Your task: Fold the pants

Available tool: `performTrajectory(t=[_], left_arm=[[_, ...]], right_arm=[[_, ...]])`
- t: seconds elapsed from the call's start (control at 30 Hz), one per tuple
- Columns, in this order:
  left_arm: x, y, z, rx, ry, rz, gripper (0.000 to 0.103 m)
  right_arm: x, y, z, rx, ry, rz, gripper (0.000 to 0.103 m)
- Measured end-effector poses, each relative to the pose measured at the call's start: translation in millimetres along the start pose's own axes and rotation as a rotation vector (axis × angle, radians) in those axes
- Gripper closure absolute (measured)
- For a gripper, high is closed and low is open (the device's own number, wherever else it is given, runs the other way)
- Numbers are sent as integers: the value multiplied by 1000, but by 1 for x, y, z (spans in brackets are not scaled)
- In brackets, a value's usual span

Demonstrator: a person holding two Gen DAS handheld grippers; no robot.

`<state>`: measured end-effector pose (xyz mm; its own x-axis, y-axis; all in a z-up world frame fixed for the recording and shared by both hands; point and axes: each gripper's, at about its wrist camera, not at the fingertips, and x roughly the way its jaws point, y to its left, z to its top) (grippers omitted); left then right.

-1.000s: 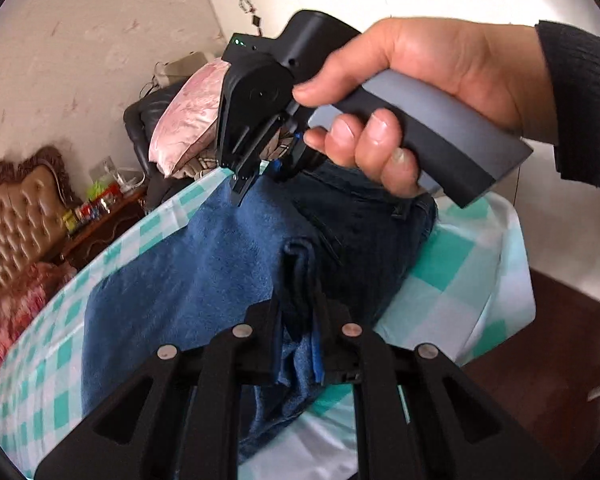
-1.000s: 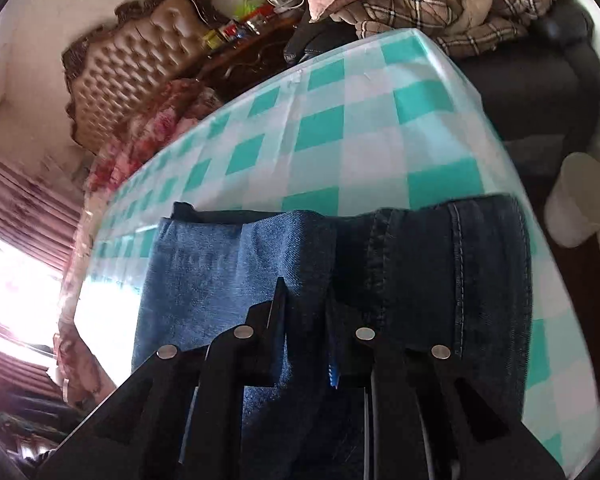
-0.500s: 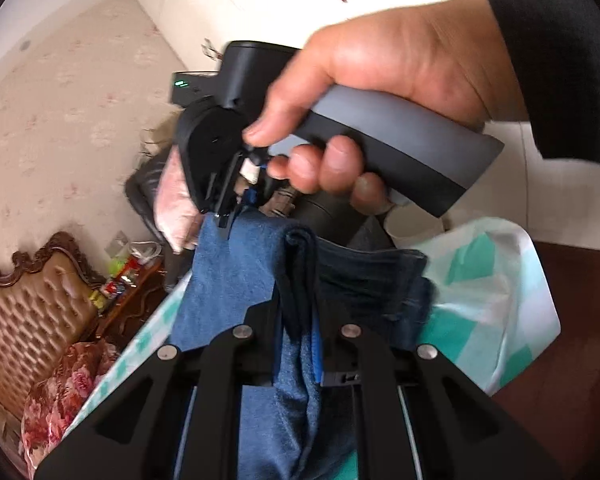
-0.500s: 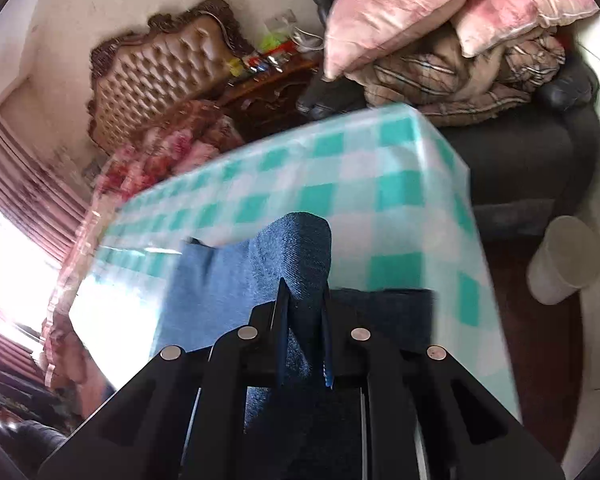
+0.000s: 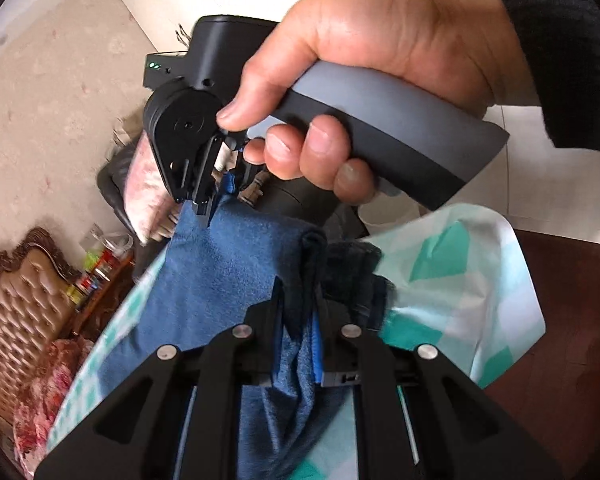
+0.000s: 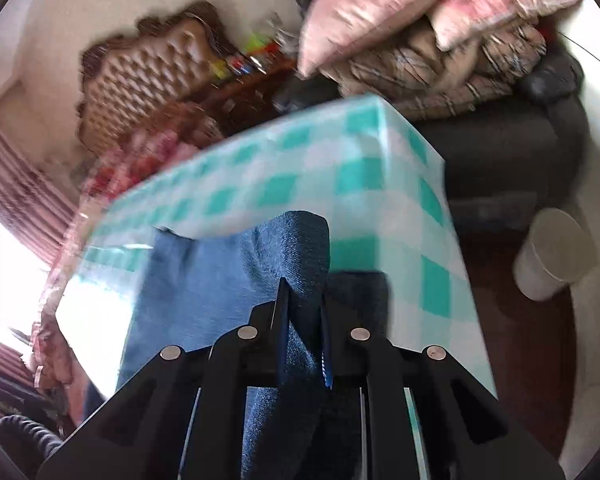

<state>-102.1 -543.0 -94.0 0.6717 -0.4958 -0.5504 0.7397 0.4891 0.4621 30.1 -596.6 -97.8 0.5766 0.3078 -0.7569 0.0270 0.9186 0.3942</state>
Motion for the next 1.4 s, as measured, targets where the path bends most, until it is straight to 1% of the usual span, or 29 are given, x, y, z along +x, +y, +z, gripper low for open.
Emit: performTrajectory(t=[0.03, 0.07, 0.1, 0.13, 0.17, 0.2, 0.27, 0.3, 0.33, 0.4, 0.43, 0.47, 0.5, 0.53, 0.6, 0.63, 0.67, 0.7, 0.73, 0.77, 0.83, 0.93, 1.0, 1.03, 1.13, 1.2, 1.23, 1.27, 1.4], left_arm=[[6, -3, -2, -7, 8, -29, 82], [7, -3, -3, -13, 8, -54, 80], [5, -1, -5, -27, 6, -77, 75], [1, 3, -7, -43, 1, -98, 66], [-6, 12, -8, -81, -10, -142, 65], [-21, 30, -10, -161, -38, -207, 65], [-42, 69, -12, -320, -73, -266, 57], [-45, 88, -13, -387, -84, -285, 55], [-44, 117, -14, -479, -99, -303, 55], [-29, 154, -9, -552, -94, -295, 57], [-13, 173, -4, -565, -95, -289, 66], [3, 188, 1, -574, -93, -297, 73], [19, 200, 5, -583, -77, -322, 79], [46, 207, 16, -576, -35, -391, 79], [80, 206, 31, -533, 5, -454, 81], [103, 204, 39, -502, 37, -487, 81], [129, 198, 43, -475, 114, -530, 81], [146, 195, 41, -463, 167, -529, 82], [161, 190, 39, -448, 202, -497, 82], [168, 187, 36, -438, 215, -498, 82], [172, 184, 34, -434, 216, -495, 82], [161, 188, 32, -460, 179, -483, 81], [139, 198, 31, -491, 130, -444, 81], [132, 203, 30, -514, 128, -432, 81], [113, 211, 14, -562, 183, -410, 82], [105, 205, 1, -537, 218, -377, 80], [105, 199, -6, -518, 250, -366, 76], [107, 195, -13, -513, 266, -375, 74], [101, 193, -23, -510, 268, -371, 69]], right_arm=[[8, -6, -5, 9, 8, -29, 87], [10, -9, -8, 12, 0, -47, 86], [11, -11, -10, 10, -14, -63, 80], [11, -10, -13, 1, -32, -84, 77], [10, -9, -16, -14, -50, -114, 71], [9, -8, -18, -30, -65, -149, 66], [0, -8, -22, -33, -126, -248, 61], [-5, -9, -23, -25, -153, -280, 60], [-17, -9, -28, -4, -203, -359, 59], [-36, -5, -41, 49, -252, -500, 59], [-41, 0, -47, 62, -261, -517, 59], [-46, 11, -56, 55, -271, -522, 60], [-48, 29, -67, 18, -280, -555, 60], [-48, 40, -74, -3, -286, -588, 60], [-42, 56, -89, -17, -285, -649, 60], [-33, 59, -96, -14, -257, -668, 60], [-24, 60, -99, -6, -230, -679, 63], [-16, 58, -103, 9, -203, -689, 66], [-6, 52, -107, 29, -166, -691, 67], [0, 48, -110, 39, -144, -688, 69], [3, 46, -112, 33, -147, -707, 69], [4, 46, -110, 25, -138, -723, 69], [3, 47, -111, 24, -135, -725, 69], [3, 47, -112, 21, -136, -727, 69], [4, 46, -113, 20, -141, -732, 69], [7, 48, -111, 11, -141, -745, 69], [8, 50, -111, 5, -141, -753, 68], [7, 53, -113, 3, -141, -758, 68], [7, 53, -113, 3, -138, -764, 68]])
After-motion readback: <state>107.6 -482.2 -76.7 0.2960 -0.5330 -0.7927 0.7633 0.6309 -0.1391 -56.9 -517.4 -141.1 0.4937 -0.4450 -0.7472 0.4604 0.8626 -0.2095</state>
